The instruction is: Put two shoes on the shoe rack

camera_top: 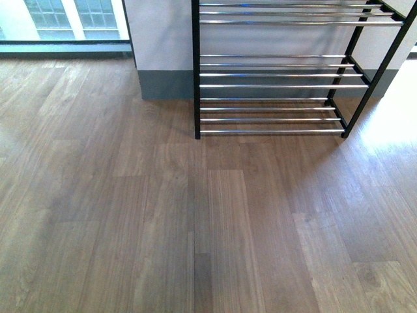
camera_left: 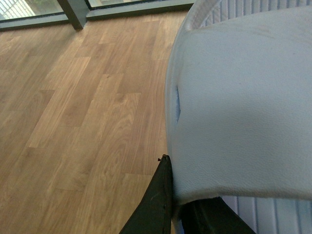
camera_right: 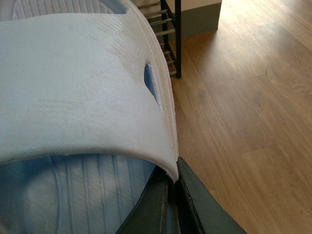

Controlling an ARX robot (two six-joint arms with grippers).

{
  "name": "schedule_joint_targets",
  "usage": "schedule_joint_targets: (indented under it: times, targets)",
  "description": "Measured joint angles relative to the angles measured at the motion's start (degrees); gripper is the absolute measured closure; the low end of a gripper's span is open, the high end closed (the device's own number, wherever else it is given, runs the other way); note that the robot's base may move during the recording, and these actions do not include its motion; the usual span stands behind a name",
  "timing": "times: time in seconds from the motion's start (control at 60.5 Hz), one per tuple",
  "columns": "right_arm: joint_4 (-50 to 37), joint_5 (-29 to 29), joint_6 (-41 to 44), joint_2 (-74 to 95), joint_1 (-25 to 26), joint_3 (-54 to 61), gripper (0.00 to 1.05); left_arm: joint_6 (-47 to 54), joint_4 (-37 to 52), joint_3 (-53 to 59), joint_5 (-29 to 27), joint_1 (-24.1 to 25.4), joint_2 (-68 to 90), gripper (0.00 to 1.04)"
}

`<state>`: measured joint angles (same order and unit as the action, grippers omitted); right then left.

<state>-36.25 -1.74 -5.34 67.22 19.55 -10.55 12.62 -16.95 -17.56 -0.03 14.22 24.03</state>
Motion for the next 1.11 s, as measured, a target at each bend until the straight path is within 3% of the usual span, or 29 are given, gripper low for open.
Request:
schedule_joint_targets:
  times: [1.107]
  targets:
    - [0.0, -0.2, -0.02, 0.02, -0.02, 0.02, 1.03, 0.0, 0.0, -0.04, -0.13, -0.09, -0.02, 1.03]
